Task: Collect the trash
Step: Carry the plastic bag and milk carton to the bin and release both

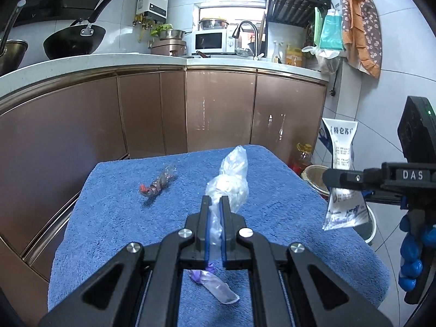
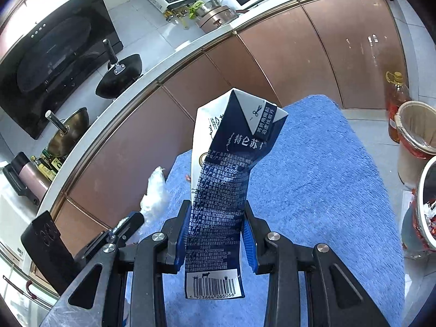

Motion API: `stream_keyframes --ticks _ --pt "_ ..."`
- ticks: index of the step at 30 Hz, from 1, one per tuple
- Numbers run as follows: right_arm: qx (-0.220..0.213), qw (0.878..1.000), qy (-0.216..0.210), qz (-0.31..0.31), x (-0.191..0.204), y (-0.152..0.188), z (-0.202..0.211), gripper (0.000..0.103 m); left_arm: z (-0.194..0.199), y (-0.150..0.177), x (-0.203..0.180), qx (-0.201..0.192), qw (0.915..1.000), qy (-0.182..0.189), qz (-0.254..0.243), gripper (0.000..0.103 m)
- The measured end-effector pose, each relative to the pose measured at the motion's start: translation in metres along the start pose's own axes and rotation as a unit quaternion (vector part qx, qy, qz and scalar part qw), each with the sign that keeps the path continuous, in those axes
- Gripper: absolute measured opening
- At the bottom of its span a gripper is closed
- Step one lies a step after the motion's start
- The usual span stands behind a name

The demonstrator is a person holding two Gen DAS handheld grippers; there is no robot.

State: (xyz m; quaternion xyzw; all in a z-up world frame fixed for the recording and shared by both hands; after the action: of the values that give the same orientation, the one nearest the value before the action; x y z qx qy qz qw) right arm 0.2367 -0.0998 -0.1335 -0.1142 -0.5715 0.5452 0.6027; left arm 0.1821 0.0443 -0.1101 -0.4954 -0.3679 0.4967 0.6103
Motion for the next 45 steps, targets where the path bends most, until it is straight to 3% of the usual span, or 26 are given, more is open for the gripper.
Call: stream_keyframes --ticks 15,27,35,45 --pt "-0.030 0.999 0.011 -0.031 -0.037 -0.004 0.036 0.032 -0.003 -0.001 -0.040 0.010 0.9994 0.010 -0.033 0.005" --pt "-0.062 0.996 0.042 -0.047 -0.088 -0.008 0.082 0.032 -0.027 0.004 -0.100 0.039 0.9961 0.058 -0.053 0.005" --pt "-0.094 0.989 0.104 -0.055 -0.143 -0.012 0.128 0.032 -0.055 0.019 -0.171 0.079 0.9875 0.121 -0.063 0.005" --pt "-0.102 0.968 0.229 -0.029 -0.241 -0.020 0.169 0.032 -0.110 0.036 -0.287 0.135 0.9647 0.208 -0.089 0.005"
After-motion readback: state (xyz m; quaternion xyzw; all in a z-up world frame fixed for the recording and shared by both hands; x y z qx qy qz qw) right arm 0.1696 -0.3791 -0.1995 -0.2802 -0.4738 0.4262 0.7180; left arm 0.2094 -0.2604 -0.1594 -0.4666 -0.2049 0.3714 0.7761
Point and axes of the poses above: each gripper's, at about its wrist camera, not at the fingertips, and z roughly against the way its jaws point, x to its left, y to its underside, the point moved 8 cm from there along -z, roughly the way its jaws point, and after that the axes turned 15 degrees about -x, right-handed, at the moved point
